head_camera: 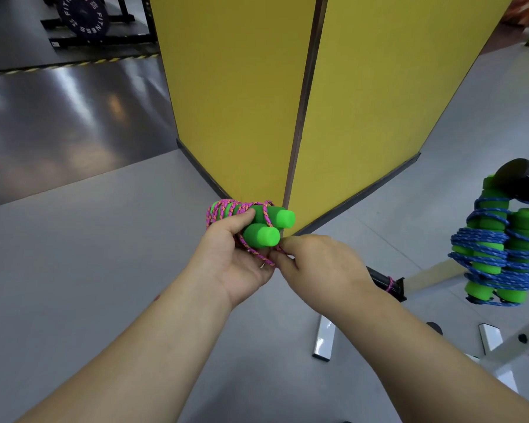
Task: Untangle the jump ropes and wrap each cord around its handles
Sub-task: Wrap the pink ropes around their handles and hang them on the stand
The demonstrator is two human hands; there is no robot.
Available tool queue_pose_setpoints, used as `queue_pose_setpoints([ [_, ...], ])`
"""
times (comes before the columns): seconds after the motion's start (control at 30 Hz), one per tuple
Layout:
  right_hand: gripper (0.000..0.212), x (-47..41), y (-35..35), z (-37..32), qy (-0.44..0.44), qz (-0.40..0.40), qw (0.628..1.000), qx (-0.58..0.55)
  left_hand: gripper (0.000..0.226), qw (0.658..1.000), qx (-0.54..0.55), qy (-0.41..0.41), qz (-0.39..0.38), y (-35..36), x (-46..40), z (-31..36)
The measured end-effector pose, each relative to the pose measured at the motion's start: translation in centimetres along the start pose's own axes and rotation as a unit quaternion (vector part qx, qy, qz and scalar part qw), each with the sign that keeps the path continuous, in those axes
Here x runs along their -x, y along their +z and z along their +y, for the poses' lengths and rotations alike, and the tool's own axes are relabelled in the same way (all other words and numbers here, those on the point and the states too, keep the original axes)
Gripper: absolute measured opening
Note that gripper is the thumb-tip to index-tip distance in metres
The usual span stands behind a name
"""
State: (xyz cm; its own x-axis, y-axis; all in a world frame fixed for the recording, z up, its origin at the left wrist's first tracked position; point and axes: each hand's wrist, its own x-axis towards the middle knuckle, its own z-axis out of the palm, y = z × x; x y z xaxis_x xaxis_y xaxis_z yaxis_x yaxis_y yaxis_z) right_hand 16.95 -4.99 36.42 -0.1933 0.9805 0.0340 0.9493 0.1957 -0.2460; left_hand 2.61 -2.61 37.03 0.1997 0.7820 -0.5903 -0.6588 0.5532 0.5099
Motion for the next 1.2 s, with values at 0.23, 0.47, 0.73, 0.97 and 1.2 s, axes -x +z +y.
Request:
queue_pose_setpoints([
  [0.23, 0.014, -0.4, -1.1, 1.1, 0.006, 0.003, 1.000, -0.030, 0.031, 0.990, -0.133, -0.031, -0.044, 0.1, 0.4, 0.1],
  [0.47, 0.021, -0.9, -1.7, 2.2, 0.085, 0.011, 0.967, -0.240, 0.066, 0.927, -0.333, 0.160, 0.058, -1.3, -1.1, -0.3],
  [0.73, 0.021, -0.4, -2.6, 2.1, 0.012, -0.024, 0.878, -0.478, 0.066, 0.951, -0.211, 0.169, 0.153, -2.6, -3.1, -0.2],
  [0.97, 0.024, -0.6, -2.5, 1.8, -0.007, -0.075, 0.759, -0.646, 0.038, 0.986, -0.120, 0.099, 0.064, -1.3, -2.5, 0.2],
  [1.2, 0.028, 1.0, -2.8, 0.4, -0.050, -0.066, 0.883, -0.462, 0.021, 0.979, -0.137, 0.124, 0.081, -1.2, -3.2, -0.7],
])
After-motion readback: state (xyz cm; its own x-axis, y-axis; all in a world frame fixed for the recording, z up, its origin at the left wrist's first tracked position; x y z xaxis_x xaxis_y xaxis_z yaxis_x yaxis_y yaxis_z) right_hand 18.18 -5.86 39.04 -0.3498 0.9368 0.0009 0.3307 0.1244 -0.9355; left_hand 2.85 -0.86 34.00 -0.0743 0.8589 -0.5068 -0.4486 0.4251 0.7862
